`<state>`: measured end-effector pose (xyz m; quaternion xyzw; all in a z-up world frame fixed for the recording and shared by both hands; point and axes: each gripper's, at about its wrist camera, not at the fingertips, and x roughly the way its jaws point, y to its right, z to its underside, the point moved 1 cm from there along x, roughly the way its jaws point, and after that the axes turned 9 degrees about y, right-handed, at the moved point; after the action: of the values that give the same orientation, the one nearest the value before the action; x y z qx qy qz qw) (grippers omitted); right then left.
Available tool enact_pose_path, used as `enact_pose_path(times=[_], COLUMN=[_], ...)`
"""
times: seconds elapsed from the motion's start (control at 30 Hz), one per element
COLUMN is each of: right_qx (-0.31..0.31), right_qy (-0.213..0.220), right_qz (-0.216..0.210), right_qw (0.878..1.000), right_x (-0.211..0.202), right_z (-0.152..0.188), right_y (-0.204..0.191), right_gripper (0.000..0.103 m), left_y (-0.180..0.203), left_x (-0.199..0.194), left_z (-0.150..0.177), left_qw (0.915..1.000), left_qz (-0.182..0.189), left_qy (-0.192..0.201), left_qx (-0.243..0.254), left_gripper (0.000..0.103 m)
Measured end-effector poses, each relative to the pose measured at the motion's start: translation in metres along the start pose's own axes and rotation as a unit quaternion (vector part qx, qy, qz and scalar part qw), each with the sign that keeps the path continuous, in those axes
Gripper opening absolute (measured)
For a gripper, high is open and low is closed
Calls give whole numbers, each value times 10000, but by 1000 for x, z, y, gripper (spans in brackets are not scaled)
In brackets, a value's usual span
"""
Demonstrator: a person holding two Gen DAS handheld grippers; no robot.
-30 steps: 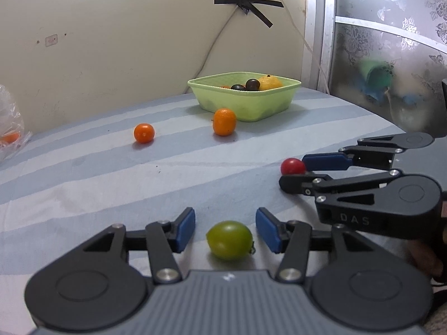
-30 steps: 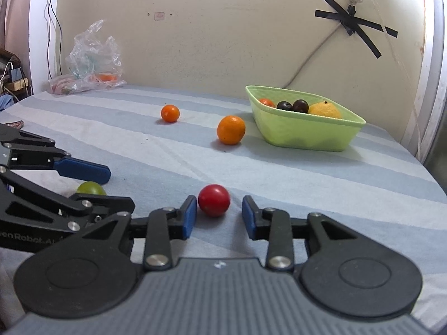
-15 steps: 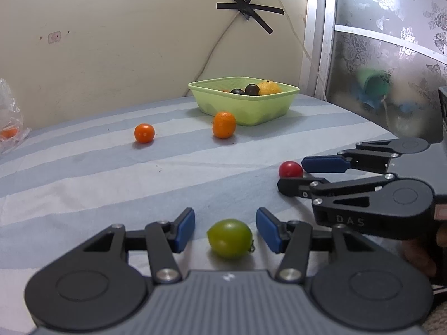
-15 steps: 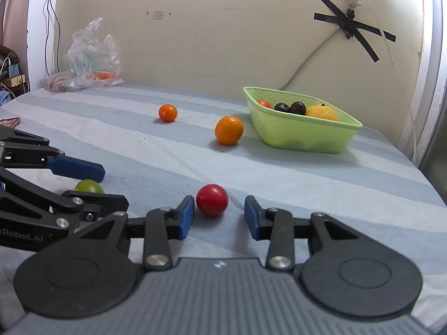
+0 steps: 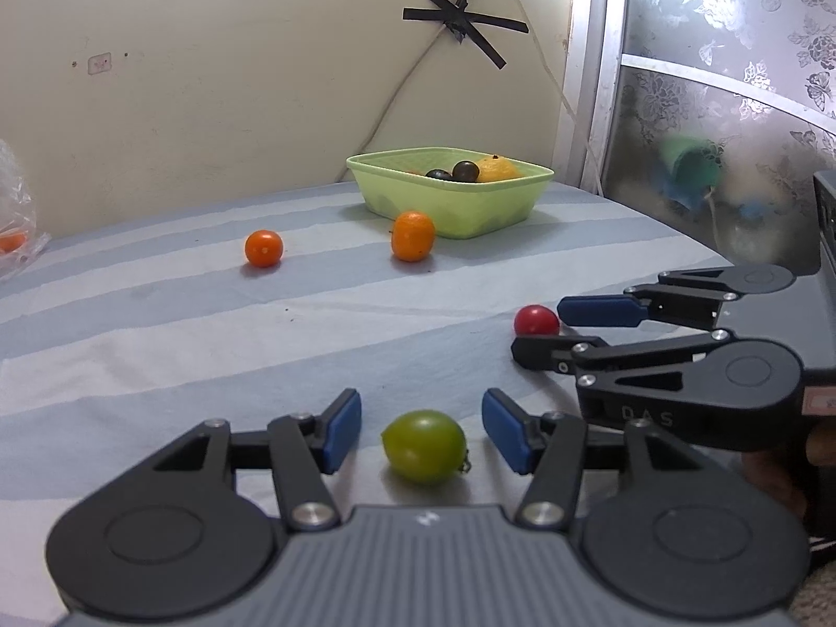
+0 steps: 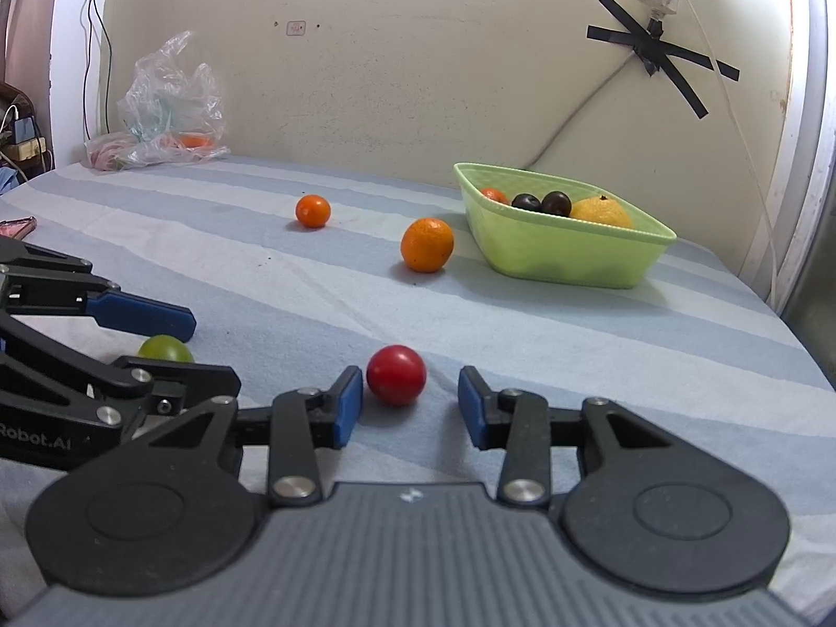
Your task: Organize fruits
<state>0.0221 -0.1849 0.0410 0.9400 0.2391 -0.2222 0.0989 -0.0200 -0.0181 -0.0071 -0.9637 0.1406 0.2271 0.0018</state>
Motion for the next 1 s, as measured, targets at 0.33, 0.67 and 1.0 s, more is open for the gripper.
enact_pose_path(times=[0.33, 0.67, 1.0], right_qx=[0, 1, 2], right_qy=[0, -3, -4], right_qz=[-8, -8, -11], right_qw=[10000, 10000, 10000], right_x=[0, 0, 0], right_z=[0, 0, 0], right_y=[0, 0, 1], right_gripper=[44, 44, 44], left_y=[1, 1, 0], left_x=[0, 0, 2], left_z=[1, 0, 1], left_qw=[10000, 10000, 10000], left_qz=[36, 49, 60], left_qy=[-1, -13, -28], left_qx=[21, 38, 31], left_gripper=[53, 53, 53])
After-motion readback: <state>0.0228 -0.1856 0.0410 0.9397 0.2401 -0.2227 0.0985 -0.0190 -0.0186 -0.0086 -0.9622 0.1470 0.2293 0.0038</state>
